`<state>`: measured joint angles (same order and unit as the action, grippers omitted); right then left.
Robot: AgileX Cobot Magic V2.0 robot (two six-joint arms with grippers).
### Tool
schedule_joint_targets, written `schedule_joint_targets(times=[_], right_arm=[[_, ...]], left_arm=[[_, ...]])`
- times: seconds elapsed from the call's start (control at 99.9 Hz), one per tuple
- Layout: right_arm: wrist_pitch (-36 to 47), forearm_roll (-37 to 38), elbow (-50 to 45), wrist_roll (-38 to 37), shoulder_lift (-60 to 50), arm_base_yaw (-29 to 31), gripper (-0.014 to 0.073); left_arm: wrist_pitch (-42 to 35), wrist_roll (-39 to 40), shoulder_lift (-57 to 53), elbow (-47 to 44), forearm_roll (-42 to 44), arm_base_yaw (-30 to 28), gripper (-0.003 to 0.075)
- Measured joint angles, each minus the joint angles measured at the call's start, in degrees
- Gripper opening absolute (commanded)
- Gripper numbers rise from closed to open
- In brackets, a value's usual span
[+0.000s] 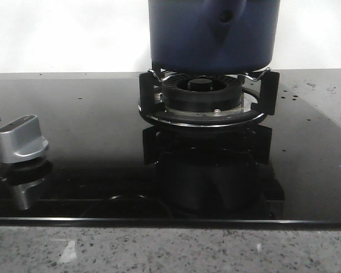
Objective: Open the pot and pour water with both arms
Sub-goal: 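Lift the bowl with the right gripper and carry it toward the pot, then tilt the bowl over the open pot to pour water in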
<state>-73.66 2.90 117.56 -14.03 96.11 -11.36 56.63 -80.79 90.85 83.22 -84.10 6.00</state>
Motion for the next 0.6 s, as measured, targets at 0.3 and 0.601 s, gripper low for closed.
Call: schedule_joint_targets(times=[0.3,0.601], right_arm=[[-0.1,3.5,1.0,-1.0,1.3,-2.9,-0.0046],[3.7,5.4,1.3,-1.2,1.3,-3.0,-0.0046]], left_arm=[[-0.1,0.0,0.0,0.0,0.0,0.0,0.0316],[-0.2,0.0,0.0,0.0,0.0,0.0,0.0316]])
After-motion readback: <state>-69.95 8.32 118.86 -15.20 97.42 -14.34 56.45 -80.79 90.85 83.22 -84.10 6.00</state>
